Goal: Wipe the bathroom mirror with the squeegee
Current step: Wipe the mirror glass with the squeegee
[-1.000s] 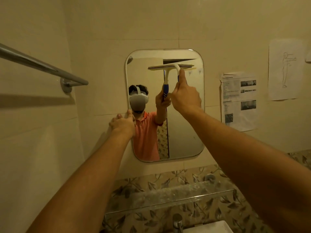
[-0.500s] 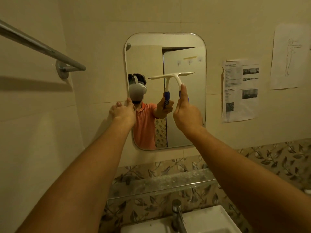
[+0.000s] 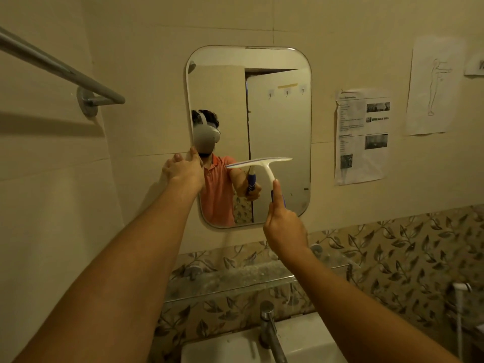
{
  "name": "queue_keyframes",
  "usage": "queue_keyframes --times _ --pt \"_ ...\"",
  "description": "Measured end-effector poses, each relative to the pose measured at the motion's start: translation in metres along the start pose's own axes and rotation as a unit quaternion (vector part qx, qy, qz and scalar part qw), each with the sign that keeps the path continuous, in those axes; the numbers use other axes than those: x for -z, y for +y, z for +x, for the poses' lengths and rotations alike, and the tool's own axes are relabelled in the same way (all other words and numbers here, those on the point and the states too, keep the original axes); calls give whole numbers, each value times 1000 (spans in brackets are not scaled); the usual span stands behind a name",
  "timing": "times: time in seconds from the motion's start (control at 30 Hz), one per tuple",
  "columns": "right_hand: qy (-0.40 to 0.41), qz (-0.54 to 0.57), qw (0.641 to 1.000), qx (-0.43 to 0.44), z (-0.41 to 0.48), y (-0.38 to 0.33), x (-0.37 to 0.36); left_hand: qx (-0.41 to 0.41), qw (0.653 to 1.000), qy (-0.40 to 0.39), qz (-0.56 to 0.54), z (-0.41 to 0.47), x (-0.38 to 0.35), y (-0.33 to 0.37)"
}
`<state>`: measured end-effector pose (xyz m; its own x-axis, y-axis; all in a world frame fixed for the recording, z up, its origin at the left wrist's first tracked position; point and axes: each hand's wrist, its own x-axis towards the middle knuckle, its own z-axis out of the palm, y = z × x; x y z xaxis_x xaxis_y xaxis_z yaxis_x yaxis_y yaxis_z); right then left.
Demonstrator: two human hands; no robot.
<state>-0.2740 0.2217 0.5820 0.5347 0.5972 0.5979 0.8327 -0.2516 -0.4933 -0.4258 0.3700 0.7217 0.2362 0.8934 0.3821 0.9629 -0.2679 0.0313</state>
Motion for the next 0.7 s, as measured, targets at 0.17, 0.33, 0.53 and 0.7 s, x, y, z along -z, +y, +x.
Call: queue_keyframes --times 0.17,0.33,0.53,0.7 --pt "-19 21 1000 -7 -25 17 -15 -4 1000 -2 0 -1 -2 -1" --pt "-30 10 999 -18 -40 27 -23 -5 1000 -5 -1 -1 -1 -2" --pt "-48 12 998 -37 -56 34 -26 -3 1000 -7 -2 -3 0 0" --pt "-65 27 996 -47 -69 43 -36 0 1000 -10 -10 -5 4 1"
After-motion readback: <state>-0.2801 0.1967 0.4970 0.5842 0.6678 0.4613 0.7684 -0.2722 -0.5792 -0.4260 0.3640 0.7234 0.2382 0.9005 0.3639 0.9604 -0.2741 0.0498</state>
